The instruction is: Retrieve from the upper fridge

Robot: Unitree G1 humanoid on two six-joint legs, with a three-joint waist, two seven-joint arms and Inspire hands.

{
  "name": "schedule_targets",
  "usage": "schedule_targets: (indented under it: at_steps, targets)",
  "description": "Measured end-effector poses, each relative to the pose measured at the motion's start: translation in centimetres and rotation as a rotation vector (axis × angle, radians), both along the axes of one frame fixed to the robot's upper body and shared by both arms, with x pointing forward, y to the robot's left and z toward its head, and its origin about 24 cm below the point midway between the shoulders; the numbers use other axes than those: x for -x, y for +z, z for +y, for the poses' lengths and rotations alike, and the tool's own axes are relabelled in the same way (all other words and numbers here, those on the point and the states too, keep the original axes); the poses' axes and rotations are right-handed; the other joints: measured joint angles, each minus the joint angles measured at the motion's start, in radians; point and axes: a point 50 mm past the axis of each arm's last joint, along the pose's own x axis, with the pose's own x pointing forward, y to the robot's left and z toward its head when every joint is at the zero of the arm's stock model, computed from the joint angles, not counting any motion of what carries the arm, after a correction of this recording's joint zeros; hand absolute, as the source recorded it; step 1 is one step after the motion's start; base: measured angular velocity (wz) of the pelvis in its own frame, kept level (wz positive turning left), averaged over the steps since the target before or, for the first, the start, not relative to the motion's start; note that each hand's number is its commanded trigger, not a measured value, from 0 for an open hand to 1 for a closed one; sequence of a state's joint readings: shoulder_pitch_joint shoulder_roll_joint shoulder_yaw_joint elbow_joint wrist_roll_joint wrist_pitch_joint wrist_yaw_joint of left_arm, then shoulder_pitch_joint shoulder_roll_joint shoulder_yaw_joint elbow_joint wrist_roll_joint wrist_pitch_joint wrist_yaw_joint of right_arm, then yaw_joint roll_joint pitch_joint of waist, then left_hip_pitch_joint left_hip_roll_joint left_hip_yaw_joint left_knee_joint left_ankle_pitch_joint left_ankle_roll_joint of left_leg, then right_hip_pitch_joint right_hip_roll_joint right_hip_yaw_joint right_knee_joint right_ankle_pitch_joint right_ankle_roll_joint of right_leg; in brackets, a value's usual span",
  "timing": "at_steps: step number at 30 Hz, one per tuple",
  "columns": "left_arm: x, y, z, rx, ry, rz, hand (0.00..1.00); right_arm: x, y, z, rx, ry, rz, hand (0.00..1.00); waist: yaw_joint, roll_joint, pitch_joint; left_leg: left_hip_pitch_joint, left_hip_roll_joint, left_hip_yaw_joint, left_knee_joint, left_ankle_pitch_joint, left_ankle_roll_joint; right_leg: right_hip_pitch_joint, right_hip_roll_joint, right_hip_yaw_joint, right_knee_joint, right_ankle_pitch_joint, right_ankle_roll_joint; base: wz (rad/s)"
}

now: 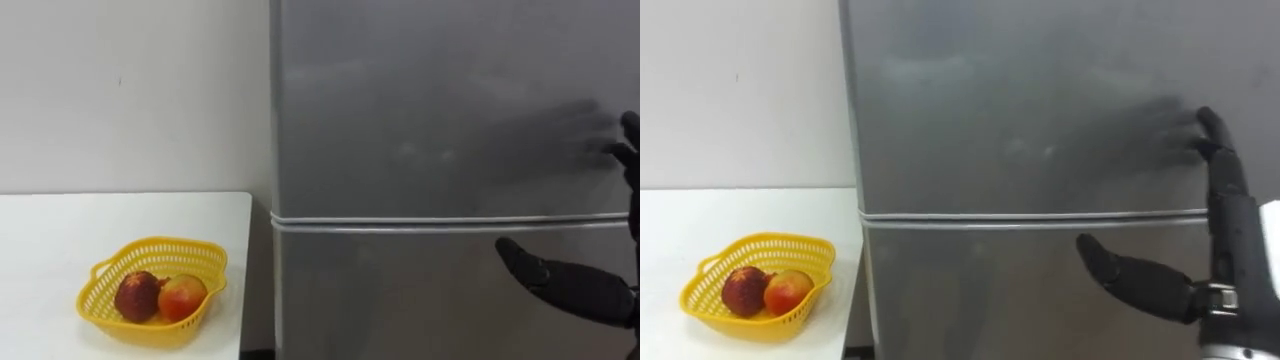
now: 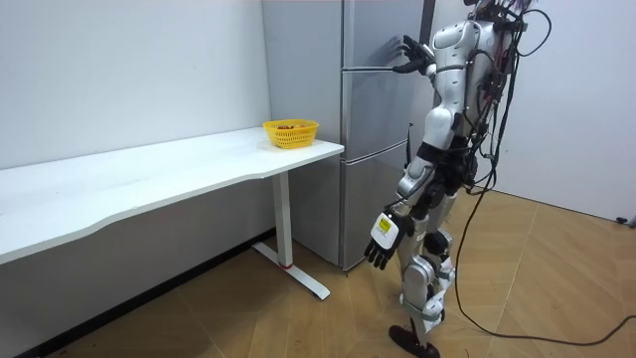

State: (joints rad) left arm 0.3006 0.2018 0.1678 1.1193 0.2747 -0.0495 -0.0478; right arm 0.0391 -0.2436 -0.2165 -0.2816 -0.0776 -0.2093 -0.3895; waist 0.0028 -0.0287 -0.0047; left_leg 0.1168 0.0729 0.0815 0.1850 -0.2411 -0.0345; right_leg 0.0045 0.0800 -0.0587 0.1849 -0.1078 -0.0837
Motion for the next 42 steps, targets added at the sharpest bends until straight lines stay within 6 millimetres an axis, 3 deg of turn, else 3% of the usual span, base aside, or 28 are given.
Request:
schedule_targets:
  at_steps: [2,8,12,14,16,18,22,24,28,30,37,42]
  targets:
    - [0.7,0.1,0.1,-0.007,0.035,0.005,0.00,0.8,0.4,-2.0,-0.051,-0.105,-0.054,0.00,-0.006,-0.001,-0.0042,0.001,-0.001,-0.002,0.002,0.000,0.000,0.008,-0.004,-0.010,-0.003,-0.006,0.002,0.25]
    - [2.4,0.4,0.6,-0.067,0.117,0.017,0.00,4.6,-1.6,-7.8,-0.281,-0.475,-0.123,0.00,-0.038,-0.003,-0.0013,0.020,-0.004,0.003,0.001,0.001,0.001,0.044,-0.012,-0.031,-0.017,-0.025,0.007,0.16]
    - [2.1,0.4,0.8,-0.103,0.131,0.005,0.00,7.8,-6.7,-10.8,-0.415,-0.761,0.015,0.00,-0.059,-0.005,0.0007,0.027,-0.009,0.006,0.001,0.001,0.001,0.046,-0.017,-0.030,-0.015,-0.047,0.011,0.07]
    - [2.3,0.4,0.7,-0.103,0.136,0.009,0.00,9.4,-9.3,-11.4,-0.501,-0.850,0.097,0.00,-0.062,-0.007,-0.0014,0.030,-0.011,0.011,0.001,0.001,0.001,0.047,-0.019,-0.029,-0.012,-0.049,0.011,-0.02]
    - [2.2,0.3,0.5,-0.102,0.138,0.007,0.00,10.8,-11.4,-11.9,-0.578,-0.928,0.161,0.00,-0.072,0.004,-0.0055,0.029,-0.014,0.011,0.000,0.001,0.001,0.051,-0.022,-0.030,-0.012,-0.049,0.012,-0.02]
    - [1.7,0.4,0.7,-0.126,0.142,-0.009,0.00,13.0,-15.1,-12.2,-0.697,-1.034,0.294,0.00,-0.075,0.010,-0.0044,0.029,-0.016,0.011,-0.003,0.001,0.001,0.046,-0.026,-0.030,0.002,-0.053,0.013,0.00]
    - [1.3,0.5,0.8,-0.138,0.143,-0.011,0.00,16.9,-20.4,-10.9,-0.846,-1.179,0.525,0.00,-0.077,0.010,-0.0046,0.033,-0.016,0.012,-0.009,0.001,0.001,0.047,-0.026,-0.031,0.002,-0.056,0.014,0.01]
    - [1.1,0.4,0.6,-0.135,0.142,-0.005,0.00,19.2,-23.6,-9.4,-0.883,-1.202,0.740,0.00,-0.077,0.009,-0.0046,0.036,-0.016,0.012,-0.010,0.001,0.001,0.052,-0.027,-0.031,0.001,-0.057,0.015,0.00]
    - [1.0,0.3,0.5,-0.118,0.146,0.006,0.00,23.2,-27.1,-6.8,-0.938,-1.193,1.076,0.00,-0.071,0.009,-0.0019,0.056,-0.017,0.013,-0.021,0.000,0.001,0.063,-0.027,-0.029,-0.005,-0.064,0.018,0.01]
    - [1.2,0.2,0.4,-0.102,0.147,0.020,0.00,25.4,-28.4,-5.2,-0.948,-1.125,1.284,0.00,-0.049,0.012,0.0006,0.064,-0.018,0.020,-0.020,-0.001,0.003,0.061,-0.028,-0.022,0.000,-0.075,0.024,-0.10]
    - [1.2,0.1,0.3,-0.087,0.157,0.077,0.00,27.1,-30.1,-2.4,-0.870,-0.777,1.703,0.00,-0.027,0.005,0.0014,0.068,-0.019,0.023,-0.020,-0.001,0.003,0.067,-0.029,-0.024,0.002,-0.074,0.022,0.00]
    - [0.8,-0.2,-0.2,-0.073,0.144,0.093,0.00,24.9,-30.9,-1.2,-0.742,-0.489,1.855,0.00,-0.018,0.014,0.0024,0.068,-0.018,0.025,-0.020,-0.001,0.003,0.066,-0.028,-0.027,0.002,-0.073,0.020,0.00]
